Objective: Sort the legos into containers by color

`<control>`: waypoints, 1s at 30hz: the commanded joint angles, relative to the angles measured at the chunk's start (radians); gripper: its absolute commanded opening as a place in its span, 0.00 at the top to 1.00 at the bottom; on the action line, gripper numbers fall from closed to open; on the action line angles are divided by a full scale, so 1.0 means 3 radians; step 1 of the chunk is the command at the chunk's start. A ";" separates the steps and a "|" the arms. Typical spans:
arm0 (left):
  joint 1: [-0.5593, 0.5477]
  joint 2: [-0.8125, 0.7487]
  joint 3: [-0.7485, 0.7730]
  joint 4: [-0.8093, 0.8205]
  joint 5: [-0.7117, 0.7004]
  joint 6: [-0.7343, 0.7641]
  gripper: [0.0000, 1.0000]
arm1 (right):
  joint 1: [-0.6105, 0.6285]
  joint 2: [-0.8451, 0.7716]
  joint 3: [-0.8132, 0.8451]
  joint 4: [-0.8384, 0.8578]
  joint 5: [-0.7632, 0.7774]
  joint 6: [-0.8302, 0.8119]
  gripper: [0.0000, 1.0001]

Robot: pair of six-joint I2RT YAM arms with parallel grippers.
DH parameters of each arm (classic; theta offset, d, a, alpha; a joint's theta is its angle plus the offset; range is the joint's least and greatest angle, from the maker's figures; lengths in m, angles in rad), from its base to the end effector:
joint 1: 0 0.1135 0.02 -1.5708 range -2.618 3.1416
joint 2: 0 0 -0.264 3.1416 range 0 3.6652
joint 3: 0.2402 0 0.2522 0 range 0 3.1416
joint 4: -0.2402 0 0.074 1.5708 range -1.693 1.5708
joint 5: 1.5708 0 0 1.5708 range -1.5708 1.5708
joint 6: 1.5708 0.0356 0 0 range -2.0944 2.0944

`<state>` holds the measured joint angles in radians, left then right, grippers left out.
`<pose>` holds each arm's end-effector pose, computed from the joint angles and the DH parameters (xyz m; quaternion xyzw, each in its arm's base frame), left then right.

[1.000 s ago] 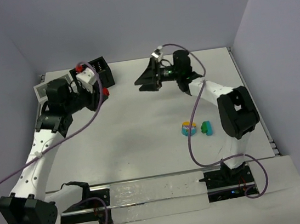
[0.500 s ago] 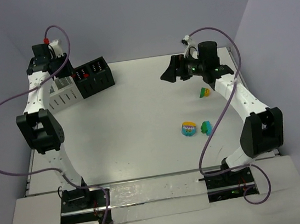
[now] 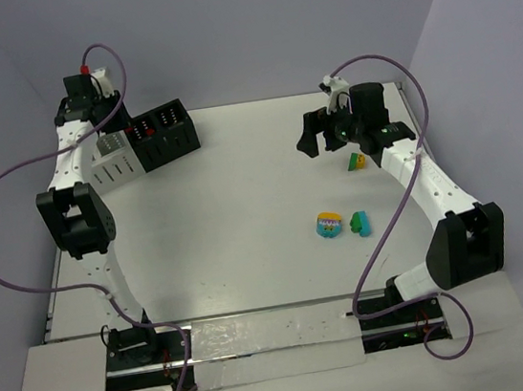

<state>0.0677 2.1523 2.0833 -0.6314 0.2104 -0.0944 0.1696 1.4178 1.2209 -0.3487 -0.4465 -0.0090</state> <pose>0.4961 0.0262 0.3069 -0.0289 0.9024 -0.1008 0.4180 0.3152 0.0696 0.3303 -0.1839 0.8368 0.2307 0.4613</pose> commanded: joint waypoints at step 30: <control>-0.0379 -0.1564 -0.0843 0.0289 0.0336 0.0245 0.01 | 0.0299 -0.0043 -0.0265 -0.1601 0.0251 -0.1910 0.00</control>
<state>-0.0255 1.8330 1.9290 -0.6096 0.2329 -0.0107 0.2082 1.4178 1.1890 -0.7518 -0.4105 -0.4641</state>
